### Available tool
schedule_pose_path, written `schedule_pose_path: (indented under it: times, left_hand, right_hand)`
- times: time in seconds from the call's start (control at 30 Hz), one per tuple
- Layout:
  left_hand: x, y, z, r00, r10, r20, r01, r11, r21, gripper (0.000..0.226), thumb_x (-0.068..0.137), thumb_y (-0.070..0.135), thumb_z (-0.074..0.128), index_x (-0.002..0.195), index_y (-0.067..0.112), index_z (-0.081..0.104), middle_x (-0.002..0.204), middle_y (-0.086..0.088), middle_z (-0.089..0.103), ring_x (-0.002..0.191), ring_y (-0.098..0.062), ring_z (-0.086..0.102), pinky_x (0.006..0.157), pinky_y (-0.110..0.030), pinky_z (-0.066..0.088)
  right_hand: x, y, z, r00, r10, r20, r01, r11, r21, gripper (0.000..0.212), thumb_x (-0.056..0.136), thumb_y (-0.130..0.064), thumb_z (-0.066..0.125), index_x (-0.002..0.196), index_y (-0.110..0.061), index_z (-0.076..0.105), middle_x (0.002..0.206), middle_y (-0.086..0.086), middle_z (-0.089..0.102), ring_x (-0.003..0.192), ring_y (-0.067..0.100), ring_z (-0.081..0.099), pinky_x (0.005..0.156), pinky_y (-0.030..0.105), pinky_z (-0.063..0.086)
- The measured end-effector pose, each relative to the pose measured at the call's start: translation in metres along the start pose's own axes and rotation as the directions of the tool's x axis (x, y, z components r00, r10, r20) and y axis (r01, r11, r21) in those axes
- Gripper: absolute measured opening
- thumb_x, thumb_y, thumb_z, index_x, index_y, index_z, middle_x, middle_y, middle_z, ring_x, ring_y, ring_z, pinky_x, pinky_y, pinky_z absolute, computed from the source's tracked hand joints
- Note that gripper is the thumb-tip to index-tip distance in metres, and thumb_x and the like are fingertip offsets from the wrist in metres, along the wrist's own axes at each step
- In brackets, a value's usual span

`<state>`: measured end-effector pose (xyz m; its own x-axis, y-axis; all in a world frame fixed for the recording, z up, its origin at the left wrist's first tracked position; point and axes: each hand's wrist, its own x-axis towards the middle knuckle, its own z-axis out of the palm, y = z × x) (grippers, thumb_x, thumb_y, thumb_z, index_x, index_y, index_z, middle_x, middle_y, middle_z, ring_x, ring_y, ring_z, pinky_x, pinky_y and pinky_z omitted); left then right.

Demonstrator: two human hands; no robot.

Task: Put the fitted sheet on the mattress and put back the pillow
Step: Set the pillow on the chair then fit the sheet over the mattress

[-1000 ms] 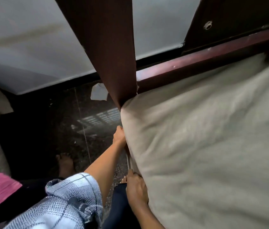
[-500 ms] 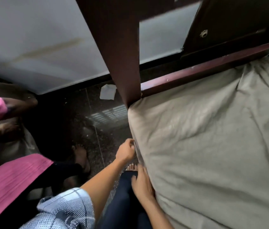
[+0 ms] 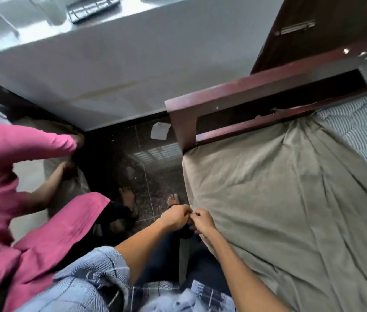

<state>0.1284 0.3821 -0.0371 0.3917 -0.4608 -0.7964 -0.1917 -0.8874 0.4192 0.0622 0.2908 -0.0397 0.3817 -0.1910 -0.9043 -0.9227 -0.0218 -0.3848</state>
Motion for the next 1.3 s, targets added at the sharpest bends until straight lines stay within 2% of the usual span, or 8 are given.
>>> schedule_pose_path:
  times: [0.17,0.33,0.5,0.67,0.9,1.0,1.17,1.3]
  left_hand:
    - [0.008,-0.005,-0.072,0.999,-0.028,-0.016,0.028,1.000,0.008,0.030,0.092,0.013,0.041,0.116,0.014,0.059,0.115,-0.010,0.064,0.104,-0.027,0.059,0.084,-0.034,0.046]
    - [0.034,-0.028,-0.162,0.995,-0.055,-0.089,0.058,0.998,0.025,0.028,0.090,0.018,0.044,0.113,0.016,0.060,0.115,-0.009,0.064,0.108,-0.027,0.059,0.090,-0.038,0.048]
    - [0.053,-0.050,-0.256,0.990,-0.080,-0.115,0.093,0.990,0.106,0.032,0.089,0.017,0.046,0.118,0.018,0.059,0.122,-0.007,0.062,0.114,-0.026,0.057,0.094,-0.038,0.048]
    - [0.080,-0.039,-0.334,0.993,-0.097,-0.061,0.112,0.930,0.350,0.030,0.086,0.011,0.052,0.115,0.014,0.057,0.120,-0.006,0.062,0.111,-0.026,0.059,0.082,-0.034,0.047]
    - [0.138,0.028,-0.406,0.999,0.047,-0.001,-0.033,0.703,0.710,0.031,0.089,0.009,0.051,0.119,0.012,0.057,0.125,-0.005,0.059,0.116,-0.026,0.056,0.085,-0.036,0.047]
    - [0.178,0.066,-0.423,0.995,0.074,0.069,-0.099,0.589,0.802,0.029,0.091,0.013,0.048,0.117,0.011,0.059,0.124,-0.007,0.060,0.114,-0.027,0.058,0.081,-0.034,0.045]
    - [0.232,0.126,-0.414,0.962,0.072,0.262,-0.267,0.432,0.861,0.030,0.094,0.023,0.045,0.119,0.013,0.057,0.123,-0.004,0.060,0.115,-0.026,0.057,0.090,-0.036,0.046]
    - [0.252,0.161,-0.391,0.904,0.067,0.422,-0.419,0.335,0.844,0.031,0.094,0.025,0.044,0.118,0.012,0.058,0.125,-0.007,0.060,0.116,-0.026,0.056,0.093,-0.035,0.047]
  right_hand:
    - [0.005,-0.077,0.004,0.999,-0.038,-0.029,0.035,0.994,-0.099,0.027,0.090,-0.010,0.043,0.066,-0.018,0.052,0.076,0.008,0.060,0.066,0.020,0.054,0.054,0.023,0.039]
    - [0.027,-0.179,0.022,0.992,-0.112,-0.057,0.095,0.966,-0.241,0.027,0.095,-0.017,0.042,0.112,-0.005,0.060,0.120,0.018,0.061,0.112,0.031,0.056,0.084,0.031,0.043]
    - [0.042,-0.281,0.040,0.981,-0.157,-0.111,0.122,0.954,-0.274,0.032,0.094,-0.015,0.041,0.120,-0.008,0.058,0.127,0.019,0.057,0.118,0.033,0.054,0.091,0.033,0.043]
    - [0.057,-0.355,0.030,0.955,-0.168,-0.247,0.092,0.952,-0.292,0.035,0.095,-0.016,0.037,0.120,-0.009,0.060,0.129,0.018,0.057,0.120,0.034,0.053,0.093,0.035,0.043]
    - [0.100,-0.407,-0.029,0.949,-0.046,-0.312,0.050,0.999,0.004,0.033,0.094,-0.013,0.036,0.108,-0.004,0.064,0.125,0.021,0.059,0.116,0.035,0.055,0.092,0.035,0.043]
    - [0.134,-0.415,-0.066,0.959,-0.035,-0.280,0.095,0.974,0.206,0.024,0.088,-0.009,0.039,0.068,-0.012,0.051,0.109,0.022,0.065,0.098,0.034,0.063,0.077,0.031,0.043]
    - [0.166,-0.394,-0.122,0.954,0.097,-0.284,0.054,0.875,0.481,0.034,0.089,-0.003,0.043,0.057,-0.015,0.039,0.066,0.009,0.050,0.053,0.010,0.050,0.055,0.023,0.038]
    - [0.177,-0.365,-0.141,0.907,0.284,-0.309,-0.009,0.749,0.662,0.024,0.088,-0.008,0.049,0.065,-0.010,0.058,0.086,0.017,0.060,0.083,0.025,0.059,0.069,0.033,0.042]
